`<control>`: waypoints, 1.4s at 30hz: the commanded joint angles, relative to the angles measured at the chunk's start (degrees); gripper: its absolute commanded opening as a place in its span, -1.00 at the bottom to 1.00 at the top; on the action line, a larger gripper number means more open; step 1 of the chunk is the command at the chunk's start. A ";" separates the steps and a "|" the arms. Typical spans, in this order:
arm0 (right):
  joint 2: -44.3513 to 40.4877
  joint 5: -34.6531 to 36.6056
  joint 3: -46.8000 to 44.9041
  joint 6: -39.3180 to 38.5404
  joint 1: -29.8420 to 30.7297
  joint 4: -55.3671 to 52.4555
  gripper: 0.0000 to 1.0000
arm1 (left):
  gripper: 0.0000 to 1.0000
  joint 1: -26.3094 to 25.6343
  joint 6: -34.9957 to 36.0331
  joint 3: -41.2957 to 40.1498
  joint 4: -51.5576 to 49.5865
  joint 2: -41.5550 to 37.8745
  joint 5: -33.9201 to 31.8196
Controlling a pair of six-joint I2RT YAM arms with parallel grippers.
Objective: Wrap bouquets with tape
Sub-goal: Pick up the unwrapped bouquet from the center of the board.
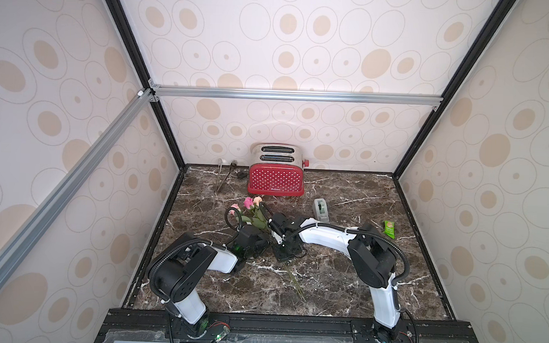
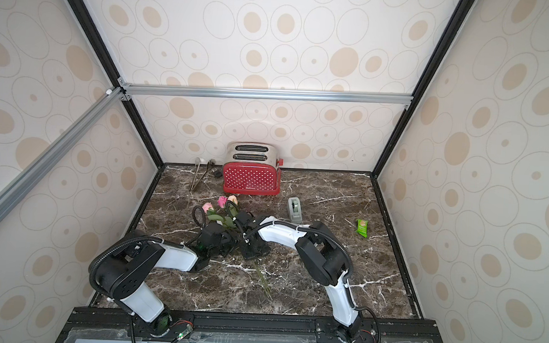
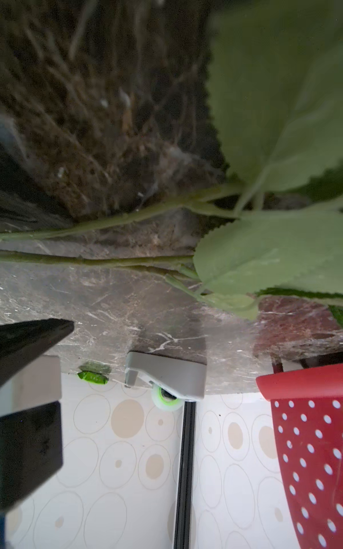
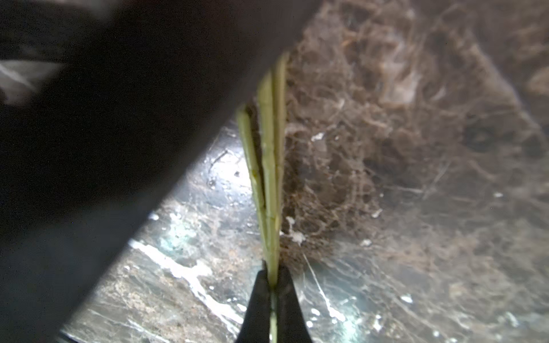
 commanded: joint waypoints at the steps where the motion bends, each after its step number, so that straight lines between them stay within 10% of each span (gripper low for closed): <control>1: 1.68 -0.83 -2.03 -0.42 -0.19 0.29 -1.00 | 0.02 -0.29 3.60 0.79 -8.62 -0.07 -3.26; 21: 1.68 -3.16 -6.50 -2.58 -0.25 6.33 -1.00 | 0.06 -0.21 0.22 -5.17 23.62 13.36 0.74; 42: 1.14 -3.95 -6.99 -2.88 -1.52 7.15 -1.00 | -0.49 -0.28 1.53 -6.94 29.28 17.86 2.79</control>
